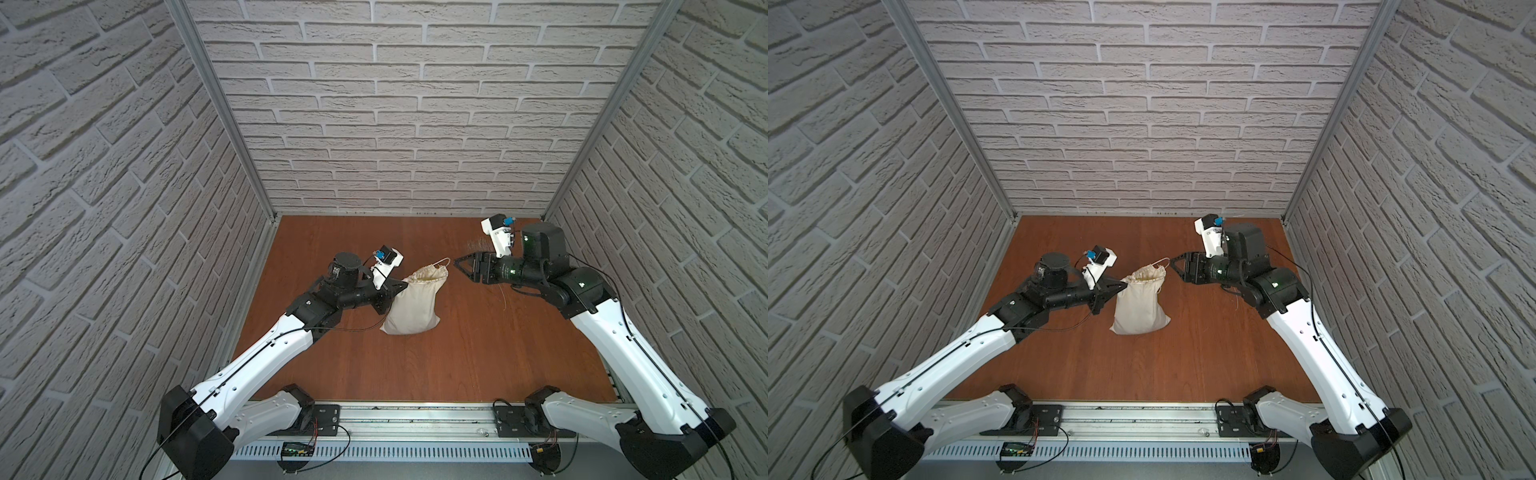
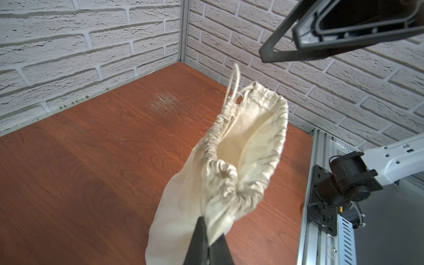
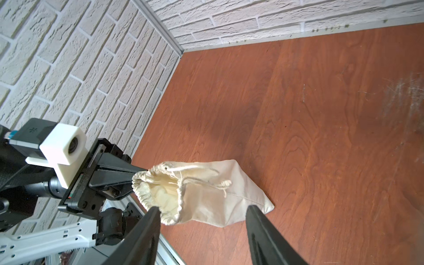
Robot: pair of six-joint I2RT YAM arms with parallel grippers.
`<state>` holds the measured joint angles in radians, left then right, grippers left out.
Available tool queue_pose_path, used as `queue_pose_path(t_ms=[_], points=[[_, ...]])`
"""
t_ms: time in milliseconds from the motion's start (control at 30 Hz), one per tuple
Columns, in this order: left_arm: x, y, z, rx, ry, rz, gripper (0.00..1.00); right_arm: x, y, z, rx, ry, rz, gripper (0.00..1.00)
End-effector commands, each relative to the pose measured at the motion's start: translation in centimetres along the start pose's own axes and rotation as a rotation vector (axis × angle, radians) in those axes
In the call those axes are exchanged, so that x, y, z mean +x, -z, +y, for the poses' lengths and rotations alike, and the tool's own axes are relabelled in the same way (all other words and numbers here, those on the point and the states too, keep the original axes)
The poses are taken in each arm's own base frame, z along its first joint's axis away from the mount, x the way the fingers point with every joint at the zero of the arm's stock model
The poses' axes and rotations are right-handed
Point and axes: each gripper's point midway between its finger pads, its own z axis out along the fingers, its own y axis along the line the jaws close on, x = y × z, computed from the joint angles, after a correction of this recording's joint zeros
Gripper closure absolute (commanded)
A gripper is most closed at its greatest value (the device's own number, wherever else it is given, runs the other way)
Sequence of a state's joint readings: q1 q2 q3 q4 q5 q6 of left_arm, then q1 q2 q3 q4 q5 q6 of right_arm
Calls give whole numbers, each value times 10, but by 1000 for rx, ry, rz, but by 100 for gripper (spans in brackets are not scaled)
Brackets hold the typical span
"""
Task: Close the soil bag
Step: Frap the soil bag at the center of the board.
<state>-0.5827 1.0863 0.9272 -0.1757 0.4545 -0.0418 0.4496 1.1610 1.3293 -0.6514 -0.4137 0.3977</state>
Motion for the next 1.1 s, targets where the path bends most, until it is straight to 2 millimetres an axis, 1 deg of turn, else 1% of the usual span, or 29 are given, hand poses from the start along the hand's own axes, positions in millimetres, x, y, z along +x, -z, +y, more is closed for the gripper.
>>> queue_pose_path(t_ms=[0,100,300,400,467,667,767,867,1000,1033,1067], points=[[-20,9,-7,19,-47,-58,100,-5,-3,5,-36,105,-21,36],[-21,10,-4,6,-51,-60,100,8,-9,-19,51,114,-14,35],[-22,10,-5,12,-53,-53,100,39,-34,-37,29,136,37,34],[-23,10,-5,17,-51,-54,100,47,-46,-45,32,161,59,34],[-23,9,-5,18,-51,-54,100,48,-54,-44,5,191,57,33],[-24,8,-6,21,-51,-54,100,54,-77,-28,-70,360,58,33],[-26,9,-6,21,-53,-58,100,58,-89,-25,-87,423,70,33],[-27,8,-6,24,-53,-58,100,60,-98,-27,-84,471,67,33],[-28,6,-6,30,-51,-60,100,57,-104,-30,-74,495,39,39],[-27,6,-6,31,-51,-58,100,56,-106,-31,-73,497,29,42],[-27,6,-6,31,-52,-58,100,54,-106,-30,-75,503,13,49]])
